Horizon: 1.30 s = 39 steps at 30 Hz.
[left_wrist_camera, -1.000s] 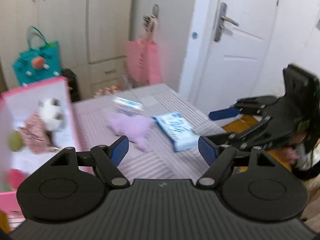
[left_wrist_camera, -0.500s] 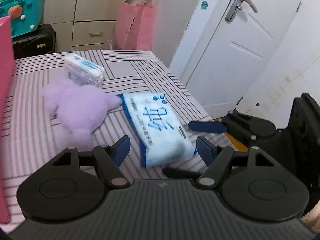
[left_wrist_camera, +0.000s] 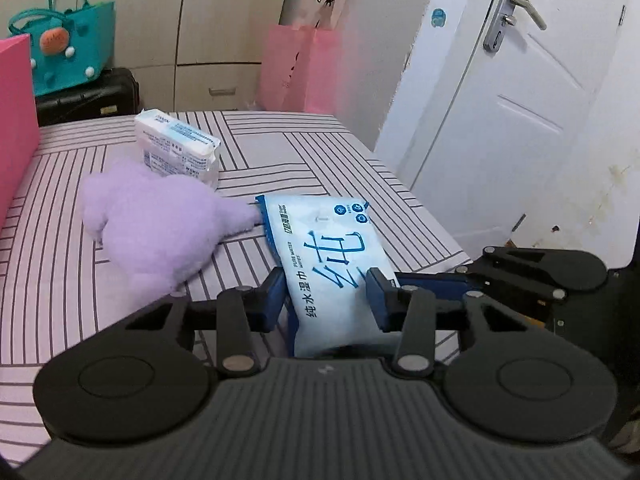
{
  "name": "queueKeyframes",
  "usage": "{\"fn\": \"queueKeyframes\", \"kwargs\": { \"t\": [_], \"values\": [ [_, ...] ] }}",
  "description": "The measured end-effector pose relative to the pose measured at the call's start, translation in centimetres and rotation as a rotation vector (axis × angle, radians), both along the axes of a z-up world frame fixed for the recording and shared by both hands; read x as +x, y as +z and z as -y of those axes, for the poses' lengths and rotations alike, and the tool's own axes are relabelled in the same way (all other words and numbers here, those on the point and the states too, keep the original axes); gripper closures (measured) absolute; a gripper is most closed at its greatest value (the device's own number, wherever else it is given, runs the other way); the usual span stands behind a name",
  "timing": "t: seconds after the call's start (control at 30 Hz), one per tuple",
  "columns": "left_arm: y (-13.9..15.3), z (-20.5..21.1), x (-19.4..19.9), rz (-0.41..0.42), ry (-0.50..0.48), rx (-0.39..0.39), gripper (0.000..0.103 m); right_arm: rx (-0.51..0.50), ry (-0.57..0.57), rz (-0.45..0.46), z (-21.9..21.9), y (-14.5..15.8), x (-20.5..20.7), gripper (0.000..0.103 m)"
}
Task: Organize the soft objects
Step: 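Grasp the white wet-wipes pack with the left tool, then carry the wet-wipes pack into the pink box and open the left tool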
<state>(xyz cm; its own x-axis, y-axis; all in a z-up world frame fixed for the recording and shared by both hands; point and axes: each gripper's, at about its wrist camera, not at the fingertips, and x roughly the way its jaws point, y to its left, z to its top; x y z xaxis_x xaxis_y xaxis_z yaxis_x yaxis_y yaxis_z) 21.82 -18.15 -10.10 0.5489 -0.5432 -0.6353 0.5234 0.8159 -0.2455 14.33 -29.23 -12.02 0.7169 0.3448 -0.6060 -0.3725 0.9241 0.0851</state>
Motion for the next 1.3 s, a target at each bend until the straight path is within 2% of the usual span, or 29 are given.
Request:
{"fn": "queueKeyframes", "kwargs": {
  "t": [0.07, 0.23, 0.47, 0.63, 0.93, 1.3],
  "values": [
    [0.2, 0.1, -0.3, 0.002, -0.002, 0.002, 0.066, -0.008, -0.005, 0.017, -0.3, 0.1, -0.3, 0.05],
    [1.0, -0.2, -1.6, 0.012, -0.024, 0.017, 0.07, -0.008, -0.045, 0.039, -1.1, 0.4, -1.4, 0.056],
    [2.8, -1.8, -4.1, -0.024, -0.051, 0.034, 0.069, 0.062, -0.08, -0.024, -2.0, 2.3, -3.6, 0.057],
    [4.3, -3.7, -6.3, -0.04, -0.05, 0.041, 0.069, 0.058, -0.072, -0.028, -4.1, 3.6, -5.9, 0.057],
    [6.3, -9.9, -9.8, -0.117, 0.003, 0.039, 0.067, 0.125, 0.048, -0.106, -7.9, 5.7, -8.5, 0.056],
    [9.6, -16.3, -12.7, -0.084, 0.08, 0.08, 0.066, 0.119, 0.202, -0.082, -14.0, 8.9, -9.3, 0.056]
  ]
}}
